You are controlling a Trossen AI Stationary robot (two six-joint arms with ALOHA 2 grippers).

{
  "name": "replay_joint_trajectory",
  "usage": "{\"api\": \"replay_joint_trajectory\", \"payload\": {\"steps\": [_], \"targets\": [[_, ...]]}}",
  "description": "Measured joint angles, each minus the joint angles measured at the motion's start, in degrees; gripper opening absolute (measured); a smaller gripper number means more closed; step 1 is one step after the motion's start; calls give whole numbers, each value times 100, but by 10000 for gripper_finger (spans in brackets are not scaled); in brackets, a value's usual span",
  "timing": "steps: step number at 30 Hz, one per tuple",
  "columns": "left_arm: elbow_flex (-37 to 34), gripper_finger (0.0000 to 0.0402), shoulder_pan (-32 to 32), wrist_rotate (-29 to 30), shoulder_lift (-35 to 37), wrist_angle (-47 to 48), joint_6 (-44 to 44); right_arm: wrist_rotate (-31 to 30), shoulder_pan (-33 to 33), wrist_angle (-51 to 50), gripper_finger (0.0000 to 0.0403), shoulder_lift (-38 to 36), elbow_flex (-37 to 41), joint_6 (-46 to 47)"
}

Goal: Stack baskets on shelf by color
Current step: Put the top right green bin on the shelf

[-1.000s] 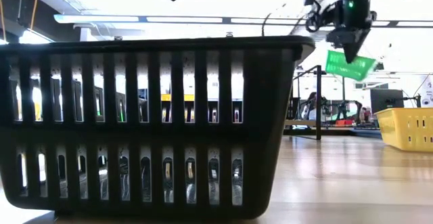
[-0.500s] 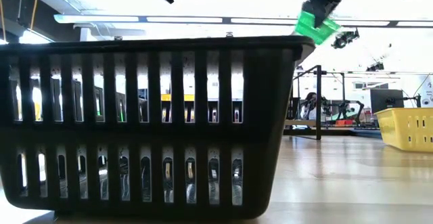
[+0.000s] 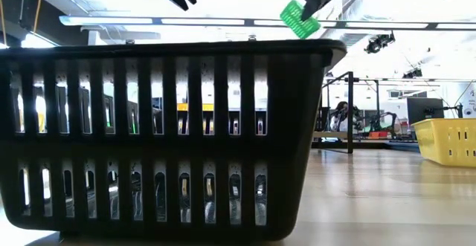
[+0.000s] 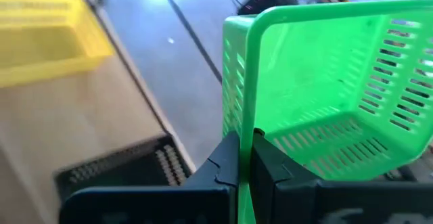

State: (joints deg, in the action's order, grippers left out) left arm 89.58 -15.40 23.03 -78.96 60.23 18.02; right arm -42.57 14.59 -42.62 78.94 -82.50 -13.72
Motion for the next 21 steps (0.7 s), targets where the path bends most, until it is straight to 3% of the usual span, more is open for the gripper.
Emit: {"api": "replay_joint_trajectory", "payload": {"steps": [14,21], "targets": [[0,176,13,-33,0,70,-14,1248,-29,348,0,1349,2,-181],[0,176,13,-33,0,174,-15,1518,-153,397,0,1939,7,-141]]}}
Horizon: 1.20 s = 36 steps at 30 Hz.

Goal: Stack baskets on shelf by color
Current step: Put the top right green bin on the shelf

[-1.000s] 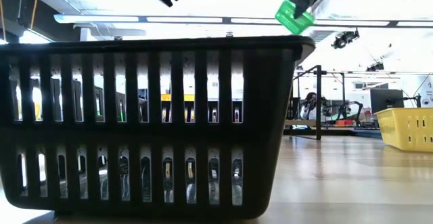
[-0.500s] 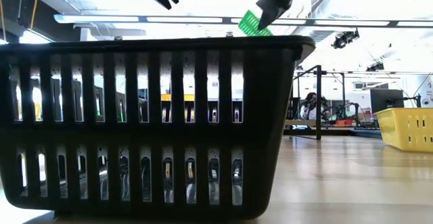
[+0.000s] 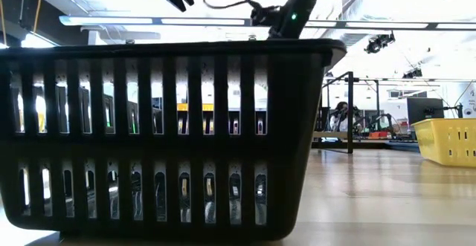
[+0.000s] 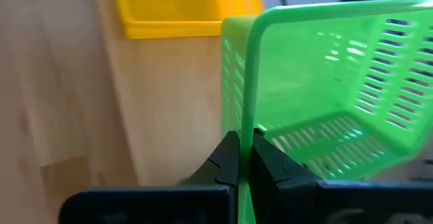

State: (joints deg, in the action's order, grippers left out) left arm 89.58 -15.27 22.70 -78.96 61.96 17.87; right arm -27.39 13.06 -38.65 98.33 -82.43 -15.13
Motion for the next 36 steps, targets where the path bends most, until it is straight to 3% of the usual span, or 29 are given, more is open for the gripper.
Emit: {"api": "replay_joint_trajectory", "payload": {"steps": [8,21,29,36], "targets": [[0,176,0,-20,0,1,-2,143,-35,-59,0,558,0,158],[0,176,0,-22,0,124,-41,159,-32,-439,0,637,0,266],[0,176,-2,-17,0,124,-49,745,-35,-16,0,637,0,52],[0,176,-2,-15,0,124,-48,894,-35,36,0,665,0,-29]]}}
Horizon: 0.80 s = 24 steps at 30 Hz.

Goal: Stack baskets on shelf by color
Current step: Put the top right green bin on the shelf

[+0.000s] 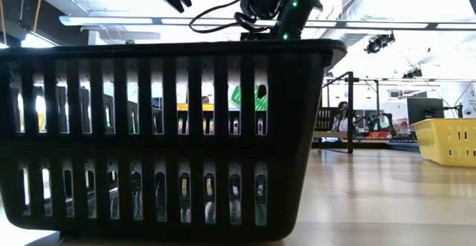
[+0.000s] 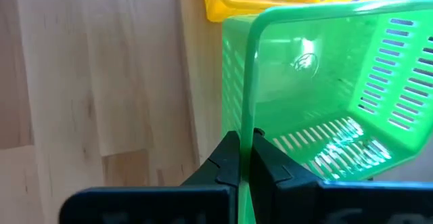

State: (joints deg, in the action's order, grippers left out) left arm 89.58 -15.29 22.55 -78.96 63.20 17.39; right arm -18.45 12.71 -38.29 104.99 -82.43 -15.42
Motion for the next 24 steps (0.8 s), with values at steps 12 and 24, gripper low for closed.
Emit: {"api": "replay_joint_trajectory", "payload": {"steps": [12,24], "targets": [[0,176,0,-181,0,-2,0,78,4,-73,0,247,2,208],[0,176,0,-243,0,-2,0,95,118,-94,0,291,0,249]]}}
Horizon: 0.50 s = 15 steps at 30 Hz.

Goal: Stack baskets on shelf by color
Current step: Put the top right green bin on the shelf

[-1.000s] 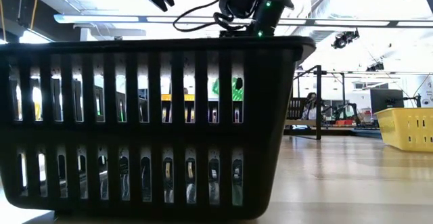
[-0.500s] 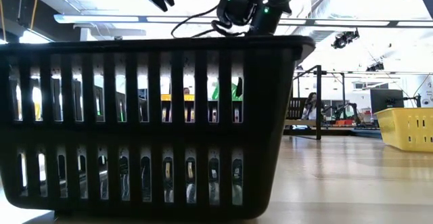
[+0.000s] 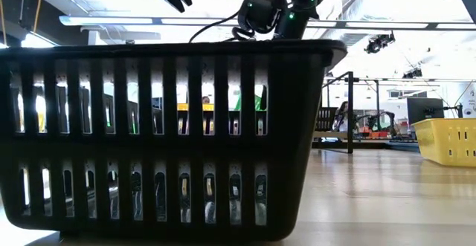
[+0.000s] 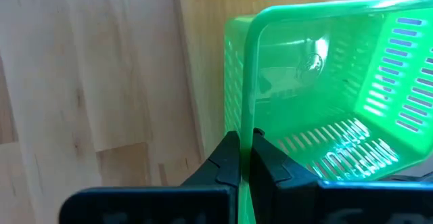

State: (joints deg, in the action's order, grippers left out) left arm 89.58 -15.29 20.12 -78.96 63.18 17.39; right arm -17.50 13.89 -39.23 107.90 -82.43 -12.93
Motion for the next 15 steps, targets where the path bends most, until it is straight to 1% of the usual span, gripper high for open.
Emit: {"api": "replay_joint_trajectory", "payload": {"steps": [7,15], "targets": [[0,176,0,-2,0,0,0,-33,0,5,0,2,0,5],[0,176,0,-2,0,0,0,-63,0,7,0,2,0,243]]}}
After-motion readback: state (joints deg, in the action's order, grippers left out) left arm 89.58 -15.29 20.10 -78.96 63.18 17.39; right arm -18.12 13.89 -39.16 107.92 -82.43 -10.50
